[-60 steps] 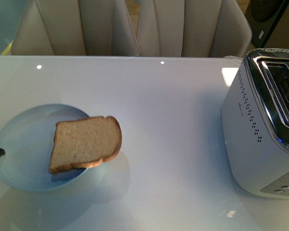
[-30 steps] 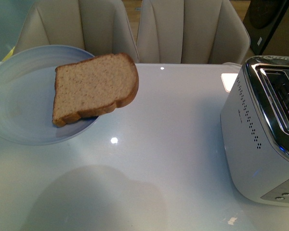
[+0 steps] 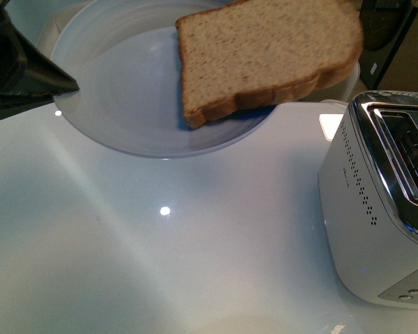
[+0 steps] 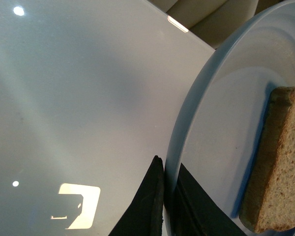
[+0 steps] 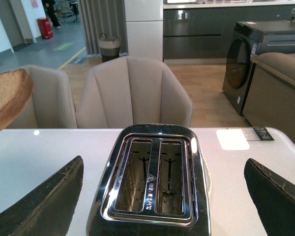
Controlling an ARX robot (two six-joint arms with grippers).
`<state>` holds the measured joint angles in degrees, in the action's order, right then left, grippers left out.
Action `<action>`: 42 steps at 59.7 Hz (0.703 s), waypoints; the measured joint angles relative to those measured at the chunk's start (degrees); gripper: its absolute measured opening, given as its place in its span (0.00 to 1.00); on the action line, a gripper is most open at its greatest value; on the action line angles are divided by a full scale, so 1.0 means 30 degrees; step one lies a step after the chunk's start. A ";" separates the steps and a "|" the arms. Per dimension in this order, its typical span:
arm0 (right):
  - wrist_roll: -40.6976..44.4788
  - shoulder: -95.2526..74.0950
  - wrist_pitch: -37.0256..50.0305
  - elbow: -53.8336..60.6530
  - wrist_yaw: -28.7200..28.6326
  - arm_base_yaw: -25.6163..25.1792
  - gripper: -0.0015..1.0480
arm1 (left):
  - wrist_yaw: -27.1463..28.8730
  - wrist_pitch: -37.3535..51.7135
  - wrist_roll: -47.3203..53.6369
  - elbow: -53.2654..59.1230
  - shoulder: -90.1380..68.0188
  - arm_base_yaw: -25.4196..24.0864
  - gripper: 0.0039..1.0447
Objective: Left arm holds plate, right arm toasts bread
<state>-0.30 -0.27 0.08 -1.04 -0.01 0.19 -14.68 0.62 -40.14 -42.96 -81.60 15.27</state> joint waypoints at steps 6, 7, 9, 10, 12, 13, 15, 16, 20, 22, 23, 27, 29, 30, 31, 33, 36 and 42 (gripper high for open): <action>0.0000 0.0000 0.0000 0.0007 0.0000 0.0000 0.91 | 0.0372 -0.0233 -0.0860 -0.0262 0.0211 0.1304 0.03; 0.0000 0.0000 0.0000 0.0000 0.0000 0.0000 0.91 | 0.0408 -0.0248 -0.0940 -0.0277 0.0219 0.1413 0.03; 0.0000 0.0000 0.0000 0.0000 0.0000 0.0000 0.91 | 0.0474 -0.0291 -0.1115 -0.0313 0.0262 0.1712 0.03; 0.0000 0.0000 0.0000 0.0000 0.0000 0.0000 0.91 | 0.0474 -0.0313 -0.1217 -0.0328 0.0284 0.1843 0.03; 0.0000 0.0000 0.0000 0.0000 0.0000 0.0000 0.91 | 0.0474 -0.0335 -0.1362 -0.0335 0.0321 0.2011 0.03; 0.0000 0.0000 0.0000 0.0000 0.0000 0.0000 0.91 | 0.0466 -0.0342 -0.1377 -0.0335 0.0321 0.2040 0.03; 0.0000 0.0000 0.0000 0.0000 0.0000 0.0000 0.91 | 0.0444 -0.0342 -0.1421 -0.0342 0.0335 0.2120 0.03; 0.0000 0.0000 0.0000 0.0000 0.0007 0.0000 0.91 | 0.0444 -0.0342 -0.1443 -0.0342 0.0335 0.2135 0.03; 0.0000 0.0000 0.0000 0.0000 0.0000 0.0000 0.91 | 0.0510 -0.0342 -0.1537 -0.0342 0.0342 0.2142 0.03; 0.0000 0.0000 0.0000 0.0000 0.0007 0.0000 0.91 | 0.0546 -0.0342 -0.1588 -0.0342 0.0342 0.2142 0.03; 0.0000 0.0000 0.0000 0.0000 0.0000 0.0000 0.91 | 0.0561 -0.0342 -0.1617 -0.0350 0.0342 0.2135 0.03; 0.0000 0.0000 0.0000 0.0000 0.0000 0.0000 0.91 | 0.0619 -0.0342 -0.1668 -0.0342 0.0342 0.2127 0.03; 0.0000 0.0000 0.0000 0.0000 0.0000 0.0000 0.91 | 0.0619 -0.0342 -0.1676 -0.0350 0.0342 0.2127 0.03; 0.0000 0.0000 0.0000 0.0007 0.0000 0.0000 0.91 | 0.0619 -0.0342 -0.1683 -0.0350 0.0342 0.2127 0.03; 0.0000 0.0000 0.0000 0.0007 0.0000 0.0000 0.91 | 0.0612 -0.0342 -0.1683 -0.0350 0.0342 0.2127 0.03; 0.0000 0.0000 0.0000 0.0000 0.0000 0.0000 0.91 | 0.0612 -0.0342 -0.1705 -0.0350 0.0342 0.2127 0.03; 0.0000 0.0000 0.0000 0.0000 0.0007 0.0000 0.91 | 0.0605 -0.0342 -0.1719 -0.0350 0.0342 0.2127 0.03; 0.0000 0.0000 0.0000 0.0000 0.0007 0.0000 0.91 | 0.0605 -0.0342 -0.1727 -0.0350 0.0342 0.2127 0.03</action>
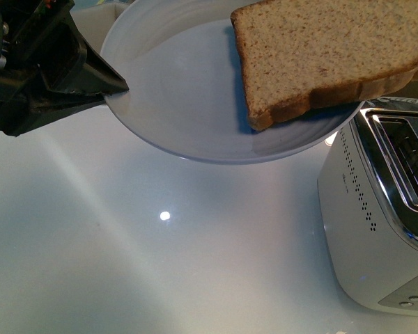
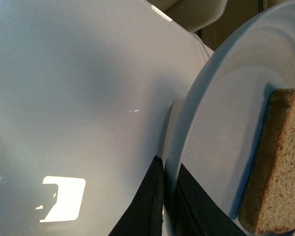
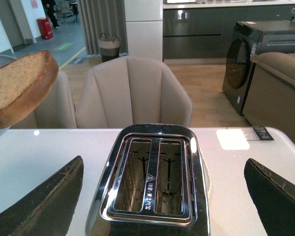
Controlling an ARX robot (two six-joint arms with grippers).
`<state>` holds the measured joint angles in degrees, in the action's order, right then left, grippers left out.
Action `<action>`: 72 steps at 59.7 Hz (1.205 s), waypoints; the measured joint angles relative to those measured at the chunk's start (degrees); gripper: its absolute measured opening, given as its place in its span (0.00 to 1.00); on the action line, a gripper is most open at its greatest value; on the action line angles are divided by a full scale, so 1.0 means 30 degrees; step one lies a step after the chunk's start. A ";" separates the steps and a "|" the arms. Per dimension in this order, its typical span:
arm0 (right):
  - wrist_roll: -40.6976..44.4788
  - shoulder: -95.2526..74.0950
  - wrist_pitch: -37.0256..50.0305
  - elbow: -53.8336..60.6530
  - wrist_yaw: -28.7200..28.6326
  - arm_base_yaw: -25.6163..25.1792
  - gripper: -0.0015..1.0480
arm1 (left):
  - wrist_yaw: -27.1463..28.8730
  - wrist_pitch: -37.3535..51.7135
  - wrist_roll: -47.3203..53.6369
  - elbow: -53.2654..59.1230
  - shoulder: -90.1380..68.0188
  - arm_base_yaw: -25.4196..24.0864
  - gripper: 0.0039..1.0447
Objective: Left arm holds plate, right arm toasts bread
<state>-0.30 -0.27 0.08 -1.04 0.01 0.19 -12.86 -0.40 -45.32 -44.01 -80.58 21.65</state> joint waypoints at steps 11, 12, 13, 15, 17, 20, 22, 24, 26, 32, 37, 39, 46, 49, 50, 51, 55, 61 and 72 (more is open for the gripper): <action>0.0000 0.0000 0.0000 0.0007 -0.0007 0.0000 0.91 | 0.0007 0.0000 -0.0007 0.0000 0.0000 0.0000 0.03; 0.0000 0.0000 0.0000 0.0000 -0.0007 0.0000 0.91 | 0.0007 0.0000 -0.0007 0.0000 0.0000 0.0000 0.03; 0.0000 0.0000 0.0000 0.0000 -0.0007 0.0000 0.91 | 0.0007 0.0000 -0.0007 0.0000 0.0000 0.0000 0.03; 0.0036 -0.0015 -0.0022 -0.0007 -0.0015 0.0000 0.91 | 0.0007 0.0000 -0.0007 0.0000 0.0000 0.0000 0.03; 0.0291 -0.0255 -0.0736 -0.0189 -0.0189 -0.0066 0.91 | 0.0007 0.0000 -0.0007 0.0000 0.0000 0.0000 0.03; 0.0736 -0.1005 -0.2186 -0.0597 -0.0554 -0.0248 0.91 | 0.0007 0.0000 -0.0007 0.0000 0.0000 0.0000 0.03; 0.0896 -0.1464 -0.2477 -0.0663 -0.0794 -0.0430 0.91 | 0.0000 0.0000 -0.0007 0.0000 0.0007 0.0000 0.03; 0.0925 -0.1872 -0.2492 -0.0670 -0.1188 -0.0648 0.91 | -0.0015 0.0000 -0.0007 0.0000 0.0007 0.0000 0.03; 0.0918 -0.2244 -0.2375 -0.0750 -0.1566 -0.0918 0.91 | -0.0036 0.0000 -0.0007 0.0000 0.0007 0.0000 0.03; 0.0430 -0.4065 -0.1064 -0.1494 -0.2820 -0.1690 0.91 | 0.0015 0.0000 -0.0007 0.0000 0.0007 0.0000 0.03; -0.0714 -0.6229 0.0532 -0.2477 -0.3876 -0.2229 0.91 | 0.0000 0.0000 -0.0007 0.0000 0.0029 0.0000 0.03; -0.1202 -0.7264 0.1304 -0.2943 -0.4051 -0.2353 0.91 | -0.0007 0.0000 -0.0007 0.0000 0.0029 0.0000 0.03; -0.3840 -1.0972 0.3672 -0.4619 -0.4226 -0.1763 0.91 | 0.0007 0.0000 -0.0007 0.0000 0.0029 0.0000 0.03; -0.4896 -1.2386 0.4415 -0.5151 -0.4029 -0.1005 0.91 | 0.0007 0.0000 -0.0007 0.0000 0.0029 0.0000 0.03; -0.5085 -1.2655 0.4568 -0.5224 -0.3978 -0.0823 0.91 | 0.0000 0.0000 -0.0007 0.0000 0.0029 0.0000 0.03; -0.5421 -1.3172 0.4874 -0.5348 -0.3927 -0.0452 0.91 | 0.0000 0.0000 -0.0007 0.0000 0.0029 0.0000 0.03; -0.6295 -1.4644 0.5894 -0.5581 -0.3555 0.0685 0.91 | -0.0015 0.0000 -0.0007 0.0000 0.0029 0.0000 0.03; -0.7694 -1.6808 0.7490 -0.5887 -0.3439 0.2047 0.91 | 0.0007 0.0000 -0.0007 0.0000 0.0029 0.0000 0.03; -0.9464 -2.0116 0.9996 -0.6521 -0.2608 0.3876 0.91 | 0.0000 0.0000 -0.0015 0.0000 0.0029 0.0000 0.03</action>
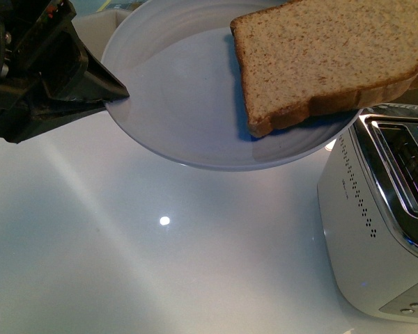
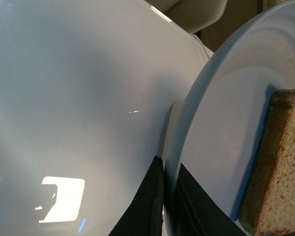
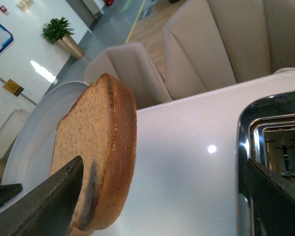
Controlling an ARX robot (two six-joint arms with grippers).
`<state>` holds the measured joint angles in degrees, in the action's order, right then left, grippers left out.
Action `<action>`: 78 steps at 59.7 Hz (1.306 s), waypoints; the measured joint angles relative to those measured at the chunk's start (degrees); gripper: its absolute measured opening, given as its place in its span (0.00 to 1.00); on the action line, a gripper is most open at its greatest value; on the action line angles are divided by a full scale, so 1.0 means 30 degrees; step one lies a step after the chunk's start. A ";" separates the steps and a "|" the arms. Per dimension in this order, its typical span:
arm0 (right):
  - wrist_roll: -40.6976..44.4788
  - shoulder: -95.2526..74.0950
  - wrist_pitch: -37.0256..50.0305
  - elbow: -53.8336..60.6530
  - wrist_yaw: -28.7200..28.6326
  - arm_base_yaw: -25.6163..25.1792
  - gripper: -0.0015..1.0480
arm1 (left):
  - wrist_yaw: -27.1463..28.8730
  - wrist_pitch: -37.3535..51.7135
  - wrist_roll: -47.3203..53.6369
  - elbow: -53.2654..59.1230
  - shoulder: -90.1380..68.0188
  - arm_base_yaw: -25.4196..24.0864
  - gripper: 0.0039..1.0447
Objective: Left arm holds plate, right arm toasts bread
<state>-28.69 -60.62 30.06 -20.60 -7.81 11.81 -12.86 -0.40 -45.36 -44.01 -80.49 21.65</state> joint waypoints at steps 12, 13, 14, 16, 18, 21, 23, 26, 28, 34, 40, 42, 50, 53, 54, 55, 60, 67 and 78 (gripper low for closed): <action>-0.0765 -0.2244 0.1239 -0.0867 0.0532 0.1319 0.91 | 0.0000 0.0000 0.0000 0.0000 0.0000 0.0000 0.03; -0.0823 -0.2331 0.1275 -0.0903 0.0546 0.1348 0.91 | 0.0000 0.0000 0.0000 0.0000 0.0000 0.0000 0.03; -0.0903 -0.2506 0.1348 -0.0984 0.0561 0.1406 0.91 | 0.0000 0.0000 0.0000 0.0000 0.0000 0.0000 0.03; -0.1027 -0.2747 0.1435 -0.1107 0.0648 0.1479 0.91 | 0.0007 0.0000 0.0000 0.0000 0.0000 0.0000 0.03; -0.1115 -0.2885 0.1479 -0.1180 0.0692 0.1530 0.91 | 0.0007 0.0000 0.0000 0.0000 0.0000 0.0000 0.03; -0.1202 -0.3024 0.1479 -0.1260 0.0765 0.1581 0.91 | 0.0000 0.0000 0.0000 0.0000 0.0000 0.0000 0.03; -0.1290 -0.3067 0.1479 -0.1290 0.0801 0.1617 0.88 | 0.0000 0.0000 0.0007 0.0000 0.0000 0.0000 0.03; -0.1384 -0.3104 0.1472 -0.1355 0.0947 0.1683 0.76 | 0.0000 0.0000 0.0000 0.0000 0.0000 0.0000 0.03; -0.1443 -0.3104 0.1457 -0.1370 0.0969 0.1690 0.72 | 0.0000 0.0000 0.0000 0.0000 0.0000 0.0000 0.03; -0.1574 -0.3104 0.1377 -0.1406 0.0903 0.1690 0.57 | 0.0000 0.0000 0.0000 0.0000 0.0000 0.0000 0.03; -0.1727 -0.3024 0.1166 -0.1443 0.0685 0.1690 0.40 | 0.0000 0.0000 0.0007 0.0000 0.0000 0.0000 0.03; -0.1770 -0.2943 0.1107 -0.1450 0.0648 0.1683 0.35 | 0.0000 0.0000 0.0007 0.0000 0.0000 0.0000 0.03; -0.1872 -0.2200 0.0692 -0.1574 0.0495 0.1639 0.16 | -0.0007 0.0000 0.0007 0.0000 0.0000 0.0000 0.03; -0.1858 -0.1821 0.0444 -0.1676 0.0459 0.1588 0.10 | -0.0015 0.0000 0.0000 0.0000 0.0000 0.0000 0.03; -0.1843 -0.1625 0.0328 -0.1734 0.0423 0.1559 0.08 | -0.0022 0.0000 0.0000 0.0000 0.0000 0.0000 0.03; -0.1814 -0.1421 0.0248 -0.1800 0.0386 0.1523 0.06 | -0.0022 0.0000 -0.0007 0.0000 0.0000 0.0000 0.03; -0.1778 -0.0663 -0.0255 -0.2149 0.0350 0.1217 0.03 | -0.0029 0.0000 -0.0051 0.0000 0.0007 0.0000 0.03; -0.1428 0.0561 -0.1311 -0.2885 0.0466 0.0517 0.03 | -0.0022 0.0000 -0.0117 0.0000 0.0007 0.0000 0.03; 0.1450 0.3075 -0.4291 -0.4014 0.1727 -0.1435 0.03 | -0.0051 0.0000 -0.0124 0.0000 0.0007 0.0000 0.03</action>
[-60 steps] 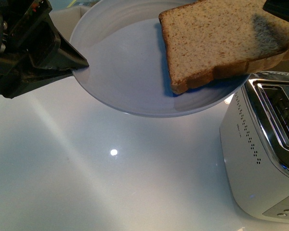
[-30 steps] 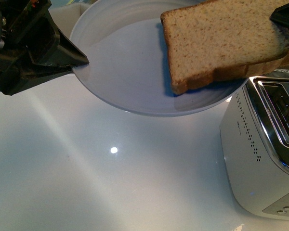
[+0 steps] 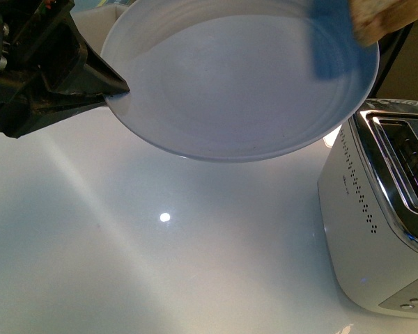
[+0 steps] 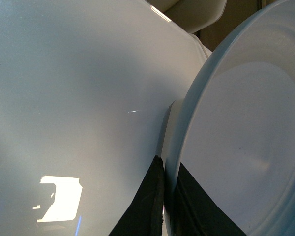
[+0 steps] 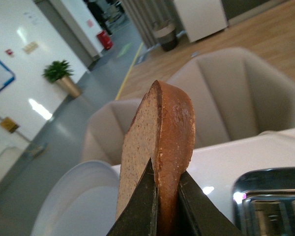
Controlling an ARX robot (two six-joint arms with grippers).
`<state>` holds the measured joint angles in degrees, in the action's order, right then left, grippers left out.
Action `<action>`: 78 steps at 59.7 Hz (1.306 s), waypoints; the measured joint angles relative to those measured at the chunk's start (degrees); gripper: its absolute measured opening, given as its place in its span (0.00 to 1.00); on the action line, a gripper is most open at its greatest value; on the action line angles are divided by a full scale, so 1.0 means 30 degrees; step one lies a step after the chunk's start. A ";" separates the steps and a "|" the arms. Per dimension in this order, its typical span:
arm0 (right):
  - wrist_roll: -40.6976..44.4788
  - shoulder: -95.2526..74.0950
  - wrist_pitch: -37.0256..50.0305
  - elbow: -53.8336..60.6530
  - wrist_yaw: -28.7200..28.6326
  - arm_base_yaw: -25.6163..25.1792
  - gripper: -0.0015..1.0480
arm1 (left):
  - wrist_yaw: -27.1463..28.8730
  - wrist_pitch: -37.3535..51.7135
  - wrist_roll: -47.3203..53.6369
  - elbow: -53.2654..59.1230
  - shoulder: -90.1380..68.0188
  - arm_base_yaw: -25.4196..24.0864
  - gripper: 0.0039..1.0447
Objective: Left arm holds plate, right arm toasts bread
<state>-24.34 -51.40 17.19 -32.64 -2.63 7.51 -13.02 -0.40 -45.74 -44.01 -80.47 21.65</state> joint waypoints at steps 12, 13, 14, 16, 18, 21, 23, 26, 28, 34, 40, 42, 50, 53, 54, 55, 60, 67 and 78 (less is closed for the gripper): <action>0.4007 0.1239 -0.0831 0.0408 0.1049 -0.1872 0.03 | -0.0007 0.0000 0.0000 0.0000 0.0000 0.0000 0.03; 0.4299 0.1239 -0.0772 0.0481 0.1107 -0.1909 0.03 | 0.0000 0.0000 0.0000 0.0000 0.0000 0.0000 0.03; 0.4707 0.1224 -0.0619 0.0678 0.1246 -0.1938 0.03 | 0.0000 0.0000 0.0000 0.0000 0.0000 0.0000 0.03; 0.5289 0.1107 -0.0350 0.1013 0.1574 -0.1967 0.03 | -0.0007 0.0000 0.0000 0.0000 0.0000 0.0000 0.03; 0.6011 0.0816 0.0029 0.1494 0.1960 -0.1996 0.03 | -0.0007 0.0000 0.0000 0.0000 0.0000 0.0000 0.03; 0.6681 0.0138 0.0663 0.2222 0.2346 -0.2025 0.03 | -0.0007 0.0000 0.0000 0.0000 0.0000 0.0000 0.03; 0.7162 -0.0561 0.1180 0.2747 0.2725 -0.2018 0.03 | 0.0000 0.0000 0.0000 0.0000 0.0000 0.0000 0.03; 0.7614 -0.1537 0.1953 0.3395 0.3104 -0.1894 0.03 | 0.0000 0.0000 0.0000 0.0000 0.0000 0.0000 0.03; 0.7788 -0.2011 0.2280 0.3672 0.3257 -0.1763 0.03 | -0.0007 0.0000 0.0000 0.0000 0.0000 0.0000 0.03; 0.8087 -0.3279 0.3169 0.4102 0.3723 -0.1188 0.03 | -0.0007 0.0000 0.0000 0.0000 0.0000 0.0000 0.03; 0.8160 -0.3767 0.3446 0.4299 0.4022 -0.0743 0.03 | 0.0000 0.0000 0.0000 0.0000 0.0000 0.0000 0.03; 0.8174 -0.3891 0.3526 0.4335 0.4073 -0.0634 0.03 | 0.0000 0.0000 -0.0007 0.0000 0.0000 0.0000 0.03; 0.8386 -0.4430 0.3774 0.4452 0.4189 -0.0372 0.03 | -0.0007 0.0000 0.0000 0.0000 0.0000 0.0000 0.03; 0.8459 -0.4648 0.3825 0.4466 0.4262 -0.0335 0.03 | -0.0007 0.0000 -0.0007 0.0000 0.0000 0.0000 0.03; 0.8502 -0.4707 0.3854 0.4473 0.4291 -0.0328 0.03 | -0.0007 0.0000 -0.0007 0.0000 0.0000 0.0000 0.03; 0.8524 -0.4823 0.3920 0.4481 0.4320 -0.0313 0.03 | -0.0007 0.0000 -0.0007 0.0000 0.0000 0.0000 0.03; 0.8655 -0.5224 0.4102 0.4481 0.4393 -0.0262 0.03 | -0.0007 0.0000 -0.0007 0.0000 0.0000 0.0000 0.03; 0.8961 -0.6025 0.4473 0.4481 0.4546 -0.0080 0.03 | -0.0007 0.0000 -0.0007 0.0000 0.0000 0.0000 0.03; 0.9041 -0.7621 0.5326 0.4481 0.4707 0.0393 0.03 | -0.0007 0.0000 -0.0007 0.0000 0.0000 0.0000 0.03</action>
<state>2.79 -74.26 33.17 -19.20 11.49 8.69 -13.04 -0.40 -45.76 -44.01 -80.47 21.65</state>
